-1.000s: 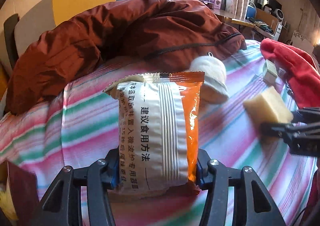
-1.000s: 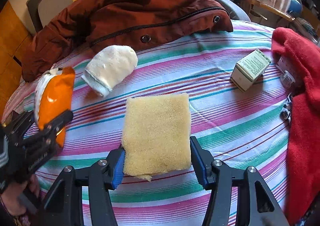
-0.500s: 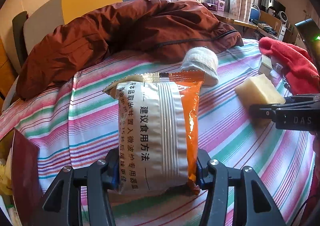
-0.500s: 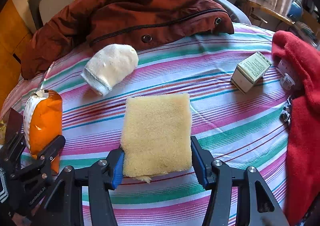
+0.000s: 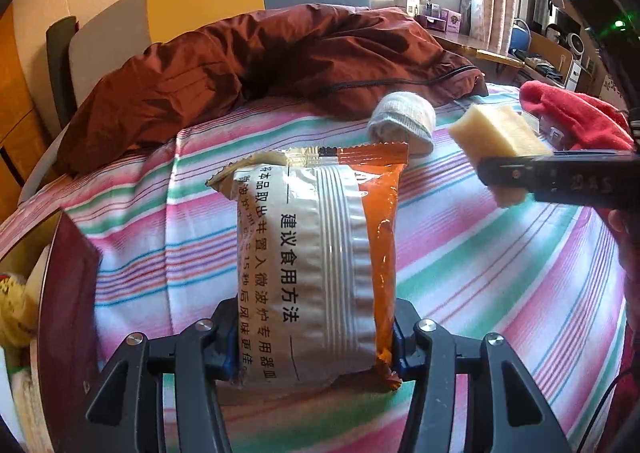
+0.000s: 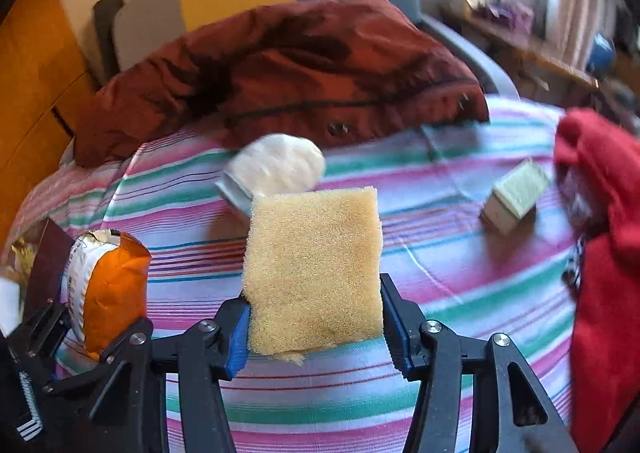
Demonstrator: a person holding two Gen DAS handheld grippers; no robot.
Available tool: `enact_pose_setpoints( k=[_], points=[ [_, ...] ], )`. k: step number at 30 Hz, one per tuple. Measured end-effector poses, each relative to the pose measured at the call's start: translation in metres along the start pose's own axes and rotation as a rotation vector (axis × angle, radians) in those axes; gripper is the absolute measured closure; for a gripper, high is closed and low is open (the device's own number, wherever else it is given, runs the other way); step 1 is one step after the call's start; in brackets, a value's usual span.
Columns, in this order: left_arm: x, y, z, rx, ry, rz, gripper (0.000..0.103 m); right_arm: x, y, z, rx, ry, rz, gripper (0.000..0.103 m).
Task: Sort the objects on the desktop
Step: 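Place the cracker bag in the tray with the left gripper while the right gripper drops the sponge there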
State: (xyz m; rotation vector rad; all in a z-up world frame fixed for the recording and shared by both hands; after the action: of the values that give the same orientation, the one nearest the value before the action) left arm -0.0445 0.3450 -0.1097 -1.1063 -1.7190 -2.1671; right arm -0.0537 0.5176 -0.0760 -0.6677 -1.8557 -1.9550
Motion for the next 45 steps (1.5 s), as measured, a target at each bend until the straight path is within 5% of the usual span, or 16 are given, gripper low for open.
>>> enact_pose_setpoints(
  k=[6, 12, 21, 32, 45],
  points=[
    [-0.012, 0.015, -0.004, -0.025, -0.003, -0.007, 0.049, -0.012, 0.005, 0.007, -0.043, 0.085, 0.05, 0.047],
    [-0.033, 0.055, -0.007, -0.105, -0.02, -0.007, 0.05, -0.015, 0.014, -0.028, -0.104, 0.28, 0.117, 0.047],
    [-0.07, 0.14, -0.038, -0.251, 0.035, 0.054, 0.05, -0.014, 0.049, -0.087, 0.004, 0.299, 0.05, 0.047],
    [-0.082, 0.193, -0.138, -0.137, 0.116, 0.152, 0.05, -0.037, 0.105, -0.204, 0.188, 0.299, 0.141, 0.047],
    [-0.111, 0.192, -0.238, -0.007, 0.289, 0.086, 0.05, -0.038, 0.089, -0.321, 0.285, 0.319, 0.068, 0.047]
  ],
)
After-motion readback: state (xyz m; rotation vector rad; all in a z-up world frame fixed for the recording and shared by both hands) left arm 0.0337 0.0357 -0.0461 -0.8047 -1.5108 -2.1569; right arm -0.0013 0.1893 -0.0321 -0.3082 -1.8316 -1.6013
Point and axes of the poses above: each gripper's, at about its wrist camera, not at the fingertips, and y roughly against the way its jaws point, z to its right, x to its top, the point moved 3 cm from there along -y, roughly the way its jaws point, and after that the axes turned 10 degrees about y, right-handed, at the moved point
